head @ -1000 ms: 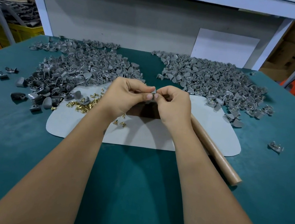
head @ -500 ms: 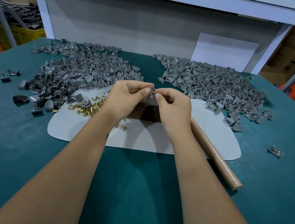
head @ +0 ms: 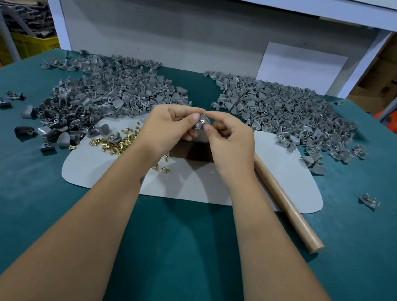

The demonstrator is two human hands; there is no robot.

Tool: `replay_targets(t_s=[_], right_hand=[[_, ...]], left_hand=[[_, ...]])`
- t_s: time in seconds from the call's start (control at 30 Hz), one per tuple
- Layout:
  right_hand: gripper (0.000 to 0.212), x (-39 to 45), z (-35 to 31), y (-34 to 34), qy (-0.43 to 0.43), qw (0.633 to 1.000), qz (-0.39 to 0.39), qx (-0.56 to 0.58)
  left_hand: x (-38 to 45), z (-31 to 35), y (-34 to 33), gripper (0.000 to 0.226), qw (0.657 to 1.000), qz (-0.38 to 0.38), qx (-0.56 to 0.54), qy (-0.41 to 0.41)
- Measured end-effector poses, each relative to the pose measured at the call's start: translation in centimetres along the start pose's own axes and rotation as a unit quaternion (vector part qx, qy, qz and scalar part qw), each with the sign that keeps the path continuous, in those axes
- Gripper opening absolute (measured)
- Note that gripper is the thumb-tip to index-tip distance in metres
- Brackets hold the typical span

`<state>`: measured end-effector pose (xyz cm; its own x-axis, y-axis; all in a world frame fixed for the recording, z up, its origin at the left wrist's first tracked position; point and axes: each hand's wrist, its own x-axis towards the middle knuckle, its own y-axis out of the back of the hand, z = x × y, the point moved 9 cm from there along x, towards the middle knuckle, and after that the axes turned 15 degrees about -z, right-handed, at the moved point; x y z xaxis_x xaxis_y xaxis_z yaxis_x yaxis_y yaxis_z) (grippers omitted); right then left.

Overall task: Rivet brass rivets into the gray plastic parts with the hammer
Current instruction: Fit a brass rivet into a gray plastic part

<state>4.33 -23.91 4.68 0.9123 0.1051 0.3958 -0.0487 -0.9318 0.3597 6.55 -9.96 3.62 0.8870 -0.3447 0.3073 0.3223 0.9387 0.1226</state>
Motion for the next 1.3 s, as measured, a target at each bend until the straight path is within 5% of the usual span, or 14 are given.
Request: replay_targets(t_s=[0.27,0.77,1.0,1.3], right_hand=[[0.007,-0.1,0.3,0.1,-0.026,1.000,0.003,0.006],[0.015,-0.5,0.4,0.9,-0.078,0.996,0.039,0.001],[0.017,-0.9,0.9,2.0,-0.130,0.983,0.068,-0.107],[0.016,-0.5,0.6,1.3,-0.106,0.986,0.017,-0.125]], left_hand=[[-0.1,0.2,0.0,0.014,1.000,0.017,-0.005,0.004],[-0.2,0.2,0.8,0.018,0.996,0.045,0.081,0.002],[-0.2,-1.4,0.6,0.009,0.987,0.023,0.149,0.052],[-0.6,-1.9,0.4,0.010,0.991,0.016,0.109,0.079]])
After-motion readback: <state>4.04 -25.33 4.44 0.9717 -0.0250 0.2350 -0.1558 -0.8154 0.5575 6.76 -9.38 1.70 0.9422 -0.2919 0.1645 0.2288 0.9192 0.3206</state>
